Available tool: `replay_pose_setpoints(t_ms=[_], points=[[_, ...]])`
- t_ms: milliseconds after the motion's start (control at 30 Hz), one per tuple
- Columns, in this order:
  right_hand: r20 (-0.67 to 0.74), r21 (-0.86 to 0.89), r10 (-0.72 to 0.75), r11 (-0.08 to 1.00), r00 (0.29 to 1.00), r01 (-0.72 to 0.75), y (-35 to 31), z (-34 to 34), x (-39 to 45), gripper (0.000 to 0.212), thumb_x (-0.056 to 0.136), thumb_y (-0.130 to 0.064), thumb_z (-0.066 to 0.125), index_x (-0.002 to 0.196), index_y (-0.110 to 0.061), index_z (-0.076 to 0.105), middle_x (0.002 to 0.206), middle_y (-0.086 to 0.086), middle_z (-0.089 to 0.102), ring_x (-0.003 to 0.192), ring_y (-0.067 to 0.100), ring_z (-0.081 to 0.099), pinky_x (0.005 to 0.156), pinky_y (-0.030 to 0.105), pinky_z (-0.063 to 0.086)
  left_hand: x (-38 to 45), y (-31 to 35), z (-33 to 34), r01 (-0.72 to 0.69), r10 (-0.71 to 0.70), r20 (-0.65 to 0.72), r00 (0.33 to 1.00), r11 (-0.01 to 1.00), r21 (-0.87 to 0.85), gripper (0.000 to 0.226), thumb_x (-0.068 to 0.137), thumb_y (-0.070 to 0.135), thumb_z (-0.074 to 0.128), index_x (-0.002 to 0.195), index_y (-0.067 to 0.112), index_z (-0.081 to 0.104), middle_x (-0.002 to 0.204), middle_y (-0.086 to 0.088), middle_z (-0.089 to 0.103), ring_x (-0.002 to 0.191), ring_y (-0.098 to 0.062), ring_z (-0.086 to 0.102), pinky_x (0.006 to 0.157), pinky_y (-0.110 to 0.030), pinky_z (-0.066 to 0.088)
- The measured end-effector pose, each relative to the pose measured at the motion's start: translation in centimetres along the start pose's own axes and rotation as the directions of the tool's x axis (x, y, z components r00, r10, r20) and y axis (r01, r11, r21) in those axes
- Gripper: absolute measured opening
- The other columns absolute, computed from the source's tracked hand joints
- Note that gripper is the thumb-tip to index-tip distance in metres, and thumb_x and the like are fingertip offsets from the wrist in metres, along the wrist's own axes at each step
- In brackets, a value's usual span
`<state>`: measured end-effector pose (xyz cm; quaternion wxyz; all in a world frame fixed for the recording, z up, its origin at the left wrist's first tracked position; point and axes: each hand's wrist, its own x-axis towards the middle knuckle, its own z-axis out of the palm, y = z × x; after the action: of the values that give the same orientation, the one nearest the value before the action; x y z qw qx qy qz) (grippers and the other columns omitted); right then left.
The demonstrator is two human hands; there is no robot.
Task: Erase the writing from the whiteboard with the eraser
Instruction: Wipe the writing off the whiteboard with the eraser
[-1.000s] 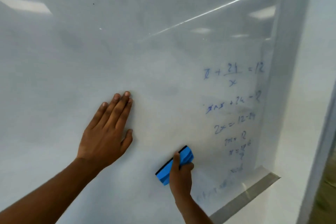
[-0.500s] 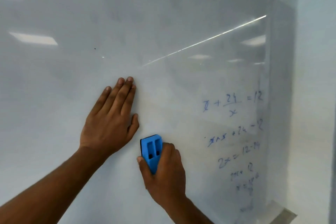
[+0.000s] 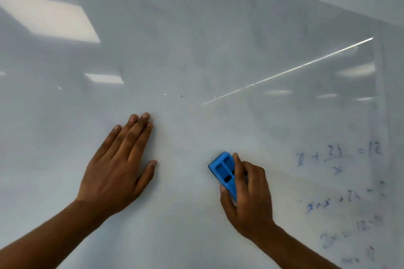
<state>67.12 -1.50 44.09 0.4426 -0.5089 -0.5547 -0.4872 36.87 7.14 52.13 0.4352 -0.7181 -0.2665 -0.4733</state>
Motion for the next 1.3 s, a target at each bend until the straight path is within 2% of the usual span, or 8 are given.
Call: replay_pose_setpoints(t_ms=[333, 467, 600, 800, 967, 1067, 1167, 1300], points=[[-0.283, 0.026, 0.431, 0.896, 0.857, -0.443, -4.2, -0.1, 19.9, 0.073, 0.097, -0.044, 0.052, 0.157, -0.008, 0.031, 0.134, 0.015, 0.048, 0.113, 0.033, 0.048, 0.084, 0.045, 0.052, -0.4, -2.0, 0.2, -0.008, 0.011, -0.059, 0.998, 0.999, 0.050, 0.078, 0.104, 0.043, 0.043, 0.167, -0.002, 0.032, 0.179, -0.015, 0.024, 0.165, -0.030, 0.026, 0.135, -0.046, 0.020], [-0.229, -0.034, 0.022, 0.999, 0.973, -0.030, -10.4, 1.3, 19.0, 0.072, 0.096, -0.045, 0.049, 0.155, -0.005, 0.036, 0.127, 0.013, 0.054, 0.105, 0.031, 0.050, 0.085, 0.041, 0.049, -0.4, -2.0, 0.1, -0.002, 0.004, -0.033, 0.999, 0.998, 0.067, 0.079, 0.104, 0.044, 0.042, 0.167, -0.003, 0.030, 0.178, -0.016, 0.024, 0.165, -0.029, 0.024, 0.136, -0.042, 0.014], [-0.122, -0.084, -0.276, 0.960, 0.953, 0.267, -7.3, 0.5, 16.3, 0.069, 0.098, -0.044, 0.052, 0.153, -0.005, 0.041, 0.122, 0.014, 0.057, 0.101, 0.033, 0.052, 0.080, 0.045, 0.051, -0.5, -2.0, -0.1, 0.003, -0.002, -0.016, 1.000, 0.997, 0.078, 0.079, 0.104, 0.045, 0.042, 0.167, -0.003, 0.030, 0.177, -0.018, 0.025, 0.165, -0.031, 0.024, 0.136, -0.043, 0.014], [-0.227, 0.014, 0.335, 0.940, 0.914, -0.341, -2.8, -1.6, 23.4, 0.072, 0.095, -0.042, 0.056, 0.154, -0.006, 0.036, 0.136, 0.020, 0.047, 0.120, 0.041, 0.047, 0.097, 0.048, 0.045, -0.5, -2.0, 0.0, 0.010, -0.008, -0.027, 1.000, 0.997, 0.074, 0.078, 0.105, 0.043, 0.041, 0.167, -0.003, 0.030, 0.178, -0.017, 0.023, 0.166, -0.030, 0.022, 0.136, -0.044, 0.015], [-0.114, -0.018, -0.277, 0.961, 0.954, 0.276, -9.9, 1.7, 13.9, 0.073, 0.092, -0.040, 0.057, 0.153, -0.003, 0.040, 0.117, 0.016, 0.056, 0.098, 0.035, 0.051, 0.082, 0.044, 0.047, -0.5, -2.2, 0.1, 0.016, -0.013, -0.049, 0.999, 0.999, 0.051, 0.079, 0.105, 0.044, 0.043, 0.167, -0.002, 0.030, 0.178, -0.016, 0.024, 0.166, -0.029, 0.023, 0.137, -0.041, 0.014], [-0.049, 0.006, -0.399, 0.917, 0.916, 0.400, -5.1, 0.8, 9.5, 0.070, 0.093, -0.039, 0.060, 0.151, -0.003, 0.044, 0.111, 0.013, 0.058, 0.094, 0.033, 0.054, 0.080, 0.044, 0.051, -0.1, -2.3, 0.0, 0.014, -0.012, -0.041, 0.999, 0.999, 0.047, 0.078, 0.106, 0.043, 0.042, 0.168, -0.003, 0.029, 0.178, -0.017, 0.024, 0.166, -0.030, 0.022, 0.137, -0.042, 0.014], [-0.120, -0.022, -0.048, 0.999, 0.992, 0.045, 1.8, -1.2, 9.4, 0.071, 0.093, -0.041, 0.059, 0.153, -0.005, 0.042, 0.115, 0.015, 0.051, 0.102, 0.035, 0.052, 0.079, 0.041, 0.052, -0.5, -1.9, -0.2, 0.039, -0.039, 0.000, 0.999, 0.998, 0.054, 0.077, 0.107, 0.043, 0.040, 0.169, -0.001, 0.026, 0.179, -0.016, 0.020, 0.167, -0.029, 0.018, 0.137, -0.042, 0.012], [-0.216, 0.068, 0.478, 0.877, 0.851, -0.476, 6.0, -2.1, 13.6, 0.075, 0.095, -0.045, 0.055, 0.154, -0.003, 0.036, 0.123, 0.023, 0.048, 0.108, 0.039, 0.051, 0.084, 0.050, 0.053, -0.7, 0.3, -0.4, 0.166, -0.166, 0.006, 0.986, 0.986, 0.003, 0.077, 0.103, 0.035, 0.040, 0.168, -0.003, 0.026, 0.179, -0.017, 0.019, 0.167, -0.032, 0.016, 0.138, -0.040, 0.005]])
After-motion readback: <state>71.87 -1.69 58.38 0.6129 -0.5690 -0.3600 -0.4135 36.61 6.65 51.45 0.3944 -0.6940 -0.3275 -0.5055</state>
